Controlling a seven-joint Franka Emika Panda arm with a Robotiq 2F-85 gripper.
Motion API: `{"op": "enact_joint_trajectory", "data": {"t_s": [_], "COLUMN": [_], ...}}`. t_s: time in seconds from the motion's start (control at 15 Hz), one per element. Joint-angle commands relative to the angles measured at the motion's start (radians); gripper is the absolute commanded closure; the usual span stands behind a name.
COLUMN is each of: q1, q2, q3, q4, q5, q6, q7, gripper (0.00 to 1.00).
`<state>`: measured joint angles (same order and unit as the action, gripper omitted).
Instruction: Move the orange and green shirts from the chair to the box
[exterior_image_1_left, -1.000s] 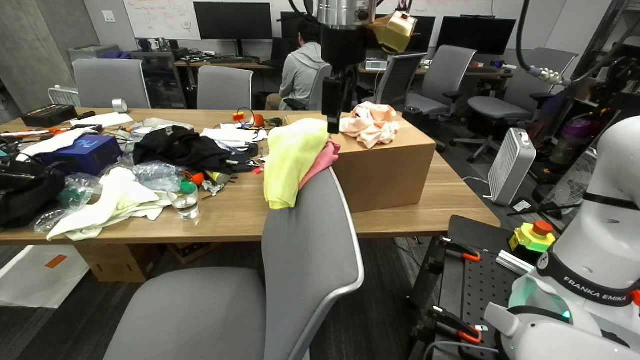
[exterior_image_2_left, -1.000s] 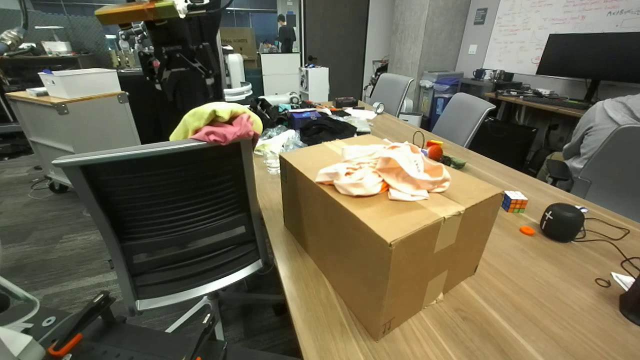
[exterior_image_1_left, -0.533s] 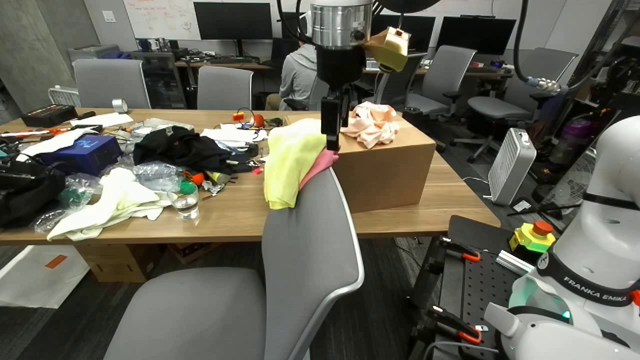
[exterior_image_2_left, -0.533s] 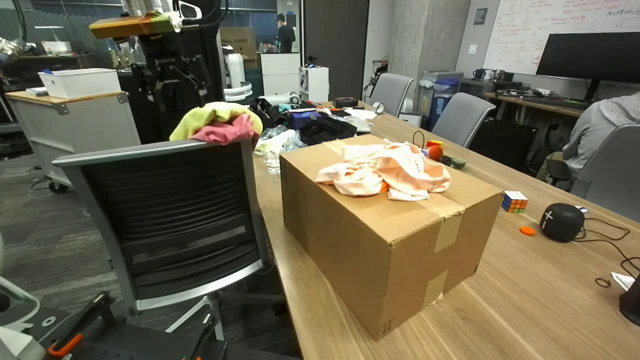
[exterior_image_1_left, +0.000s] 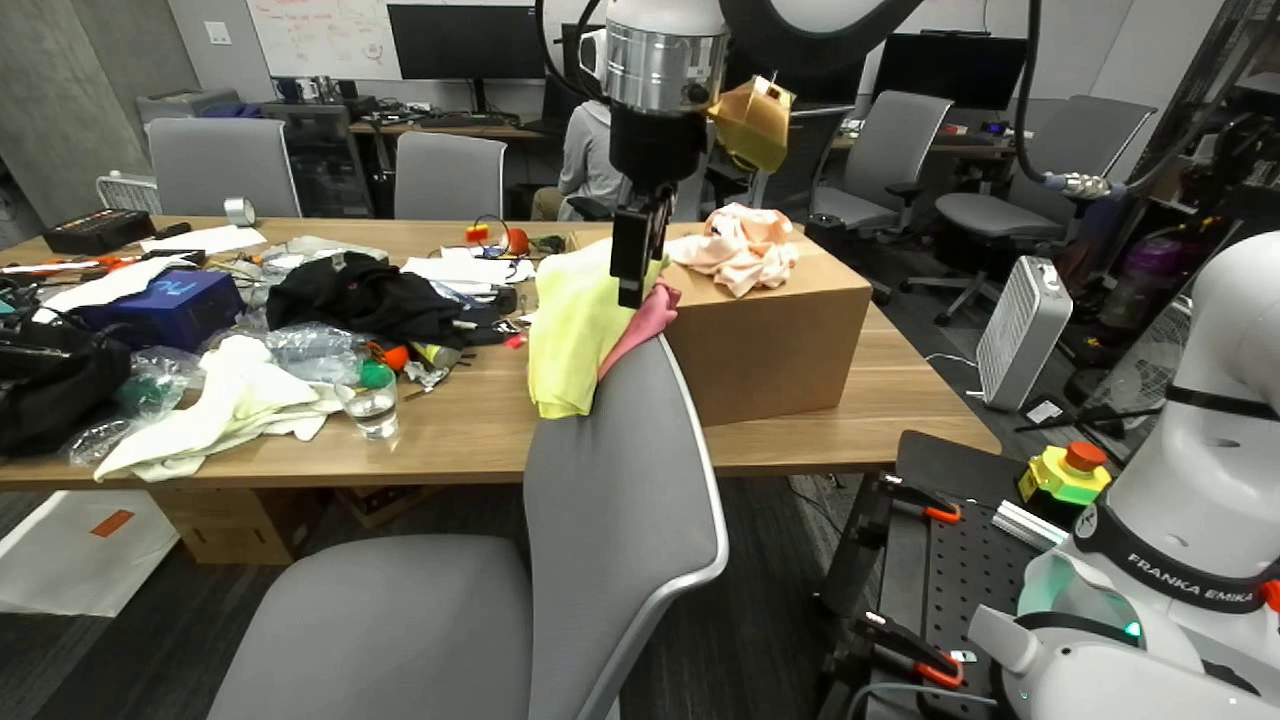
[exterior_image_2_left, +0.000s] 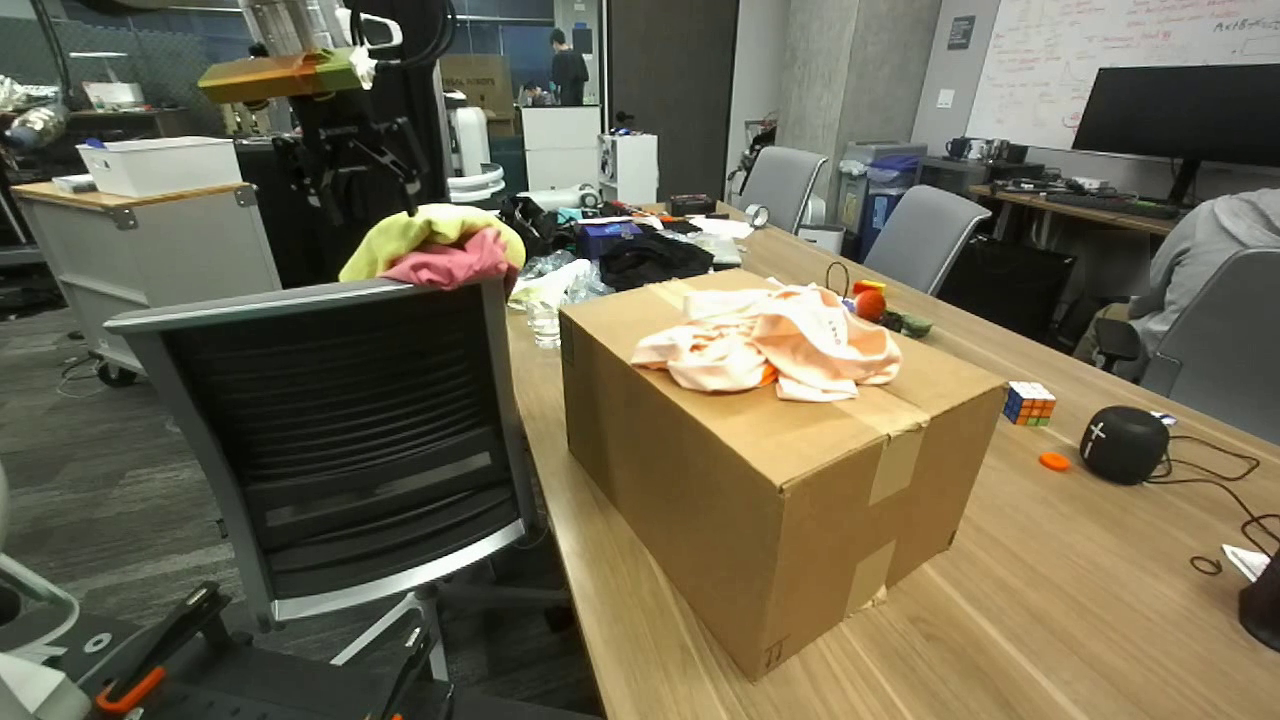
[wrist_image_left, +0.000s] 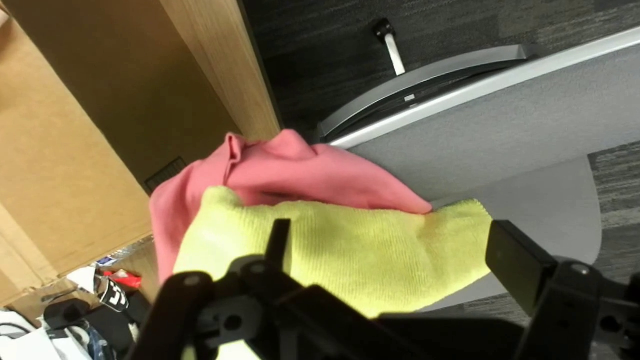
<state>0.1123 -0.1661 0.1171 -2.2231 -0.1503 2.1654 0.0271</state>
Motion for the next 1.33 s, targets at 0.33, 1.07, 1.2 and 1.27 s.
{"op": "enact_joint_trajectory", "data": {"t_s": [0.33,1.07,1.2,1.27], "q1": [-0.022,-0.031,-0.033,-0.033], "q2": [0.006,0.023,0.029,0.031], "q3": [0.019,0.018,0.016,0.015], "q4": [-0.04,-0.066,-0.066,-0.065], "q5": [-0.214,-0.387,-0.4,-0.402], "q6": [0.16,0.189,0.191,0.192], "q7": [0.12,0.247,0.26,0.264], "gripper": [0.0,0.0,0.0,0.0]}}
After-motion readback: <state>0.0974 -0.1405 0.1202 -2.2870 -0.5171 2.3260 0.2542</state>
